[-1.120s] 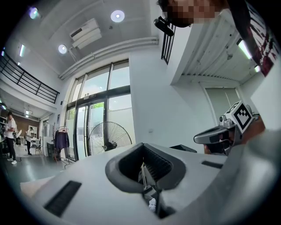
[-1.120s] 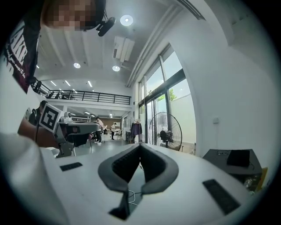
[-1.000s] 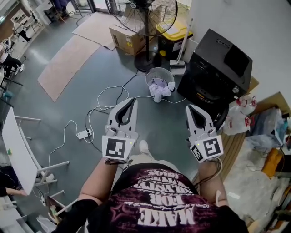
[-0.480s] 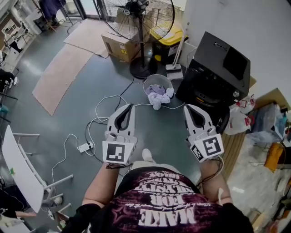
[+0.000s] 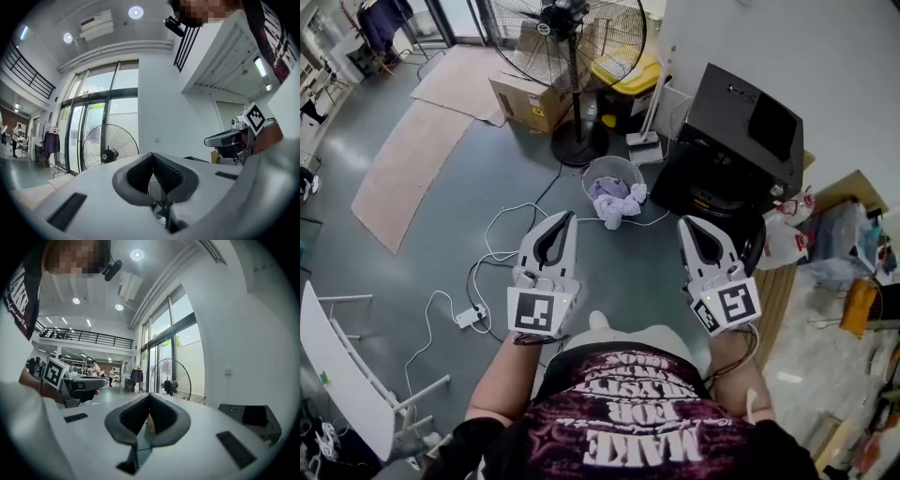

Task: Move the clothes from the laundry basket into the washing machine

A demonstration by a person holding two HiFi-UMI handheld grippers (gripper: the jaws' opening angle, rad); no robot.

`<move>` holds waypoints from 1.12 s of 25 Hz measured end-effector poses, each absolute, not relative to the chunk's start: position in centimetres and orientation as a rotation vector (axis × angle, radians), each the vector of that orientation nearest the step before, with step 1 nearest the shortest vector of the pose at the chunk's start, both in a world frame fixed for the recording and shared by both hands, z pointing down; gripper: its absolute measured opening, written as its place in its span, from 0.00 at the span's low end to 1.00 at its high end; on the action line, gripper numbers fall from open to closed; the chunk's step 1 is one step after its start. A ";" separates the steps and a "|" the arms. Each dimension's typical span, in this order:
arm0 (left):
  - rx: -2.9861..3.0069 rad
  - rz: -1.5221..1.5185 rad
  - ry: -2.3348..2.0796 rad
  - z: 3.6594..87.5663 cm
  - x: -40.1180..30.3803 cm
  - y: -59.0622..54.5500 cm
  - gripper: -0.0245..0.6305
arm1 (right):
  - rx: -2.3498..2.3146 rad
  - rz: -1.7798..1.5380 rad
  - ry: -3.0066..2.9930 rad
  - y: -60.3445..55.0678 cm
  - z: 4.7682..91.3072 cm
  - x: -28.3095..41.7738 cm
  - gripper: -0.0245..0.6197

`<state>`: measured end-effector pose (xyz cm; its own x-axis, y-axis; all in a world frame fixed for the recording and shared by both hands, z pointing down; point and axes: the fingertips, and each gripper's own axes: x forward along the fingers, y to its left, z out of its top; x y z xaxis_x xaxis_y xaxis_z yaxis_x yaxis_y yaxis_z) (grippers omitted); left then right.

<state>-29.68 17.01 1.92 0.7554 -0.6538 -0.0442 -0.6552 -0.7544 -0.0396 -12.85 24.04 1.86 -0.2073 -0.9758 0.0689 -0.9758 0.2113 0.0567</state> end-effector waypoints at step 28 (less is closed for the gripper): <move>-2.892 -0.110 1.181 5.2 -22.1 7.9 0.04 | 1.876 0.135 -2.425 14.5 5.1 -3.8 0.04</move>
